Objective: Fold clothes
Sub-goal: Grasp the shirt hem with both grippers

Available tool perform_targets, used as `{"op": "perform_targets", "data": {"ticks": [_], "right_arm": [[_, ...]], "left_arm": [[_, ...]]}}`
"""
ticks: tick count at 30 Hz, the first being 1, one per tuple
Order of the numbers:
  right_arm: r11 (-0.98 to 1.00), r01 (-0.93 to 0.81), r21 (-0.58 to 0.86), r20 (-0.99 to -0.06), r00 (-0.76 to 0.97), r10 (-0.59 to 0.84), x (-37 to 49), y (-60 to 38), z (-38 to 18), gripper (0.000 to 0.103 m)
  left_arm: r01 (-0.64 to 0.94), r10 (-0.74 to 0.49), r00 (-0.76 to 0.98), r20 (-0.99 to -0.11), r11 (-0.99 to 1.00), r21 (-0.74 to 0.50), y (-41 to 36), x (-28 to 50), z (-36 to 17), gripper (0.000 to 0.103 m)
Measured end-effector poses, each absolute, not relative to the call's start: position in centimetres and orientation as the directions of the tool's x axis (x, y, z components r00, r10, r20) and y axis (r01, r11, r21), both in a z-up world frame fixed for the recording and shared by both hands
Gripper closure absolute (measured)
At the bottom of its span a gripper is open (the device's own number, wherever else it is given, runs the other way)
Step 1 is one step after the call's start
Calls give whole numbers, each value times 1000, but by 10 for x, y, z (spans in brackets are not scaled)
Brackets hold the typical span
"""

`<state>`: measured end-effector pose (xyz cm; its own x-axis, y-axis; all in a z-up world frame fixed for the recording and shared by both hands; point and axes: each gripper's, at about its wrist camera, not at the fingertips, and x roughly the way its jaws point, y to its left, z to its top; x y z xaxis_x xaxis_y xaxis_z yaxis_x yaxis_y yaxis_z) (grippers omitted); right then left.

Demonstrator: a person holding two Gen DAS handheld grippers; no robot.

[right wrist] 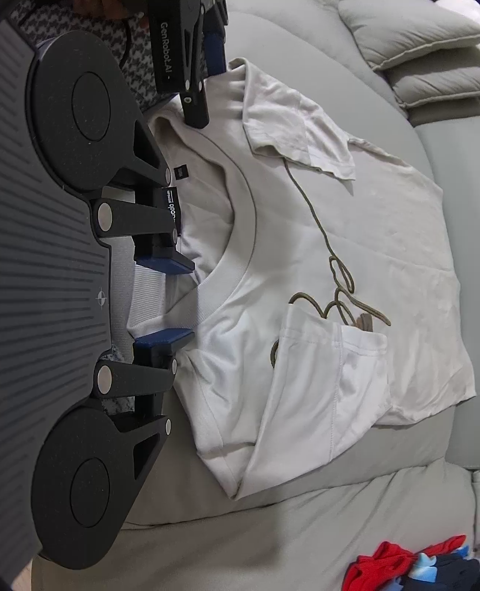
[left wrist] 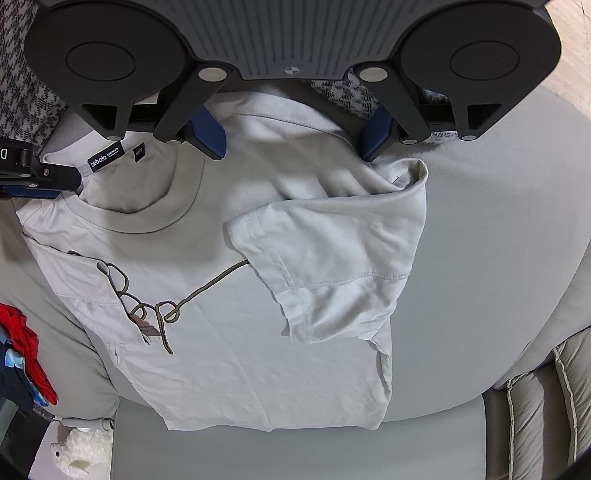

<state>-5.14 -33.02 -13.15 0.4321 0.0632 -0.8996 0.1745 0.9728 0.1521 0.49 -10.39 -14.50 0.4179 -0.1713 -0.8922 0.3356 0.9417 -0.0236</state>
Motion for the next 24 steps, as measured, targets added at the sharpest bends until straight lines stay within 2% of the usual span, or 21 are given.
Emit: {"op": "perform_targets", "data": {"ticks": [24], "right_arm": [[980,158,122,-902,430,42,-54,-326,-129,63]], "left_arm": [[333,-177,426,-887,942,-28,-98,2,-144,21]]}}
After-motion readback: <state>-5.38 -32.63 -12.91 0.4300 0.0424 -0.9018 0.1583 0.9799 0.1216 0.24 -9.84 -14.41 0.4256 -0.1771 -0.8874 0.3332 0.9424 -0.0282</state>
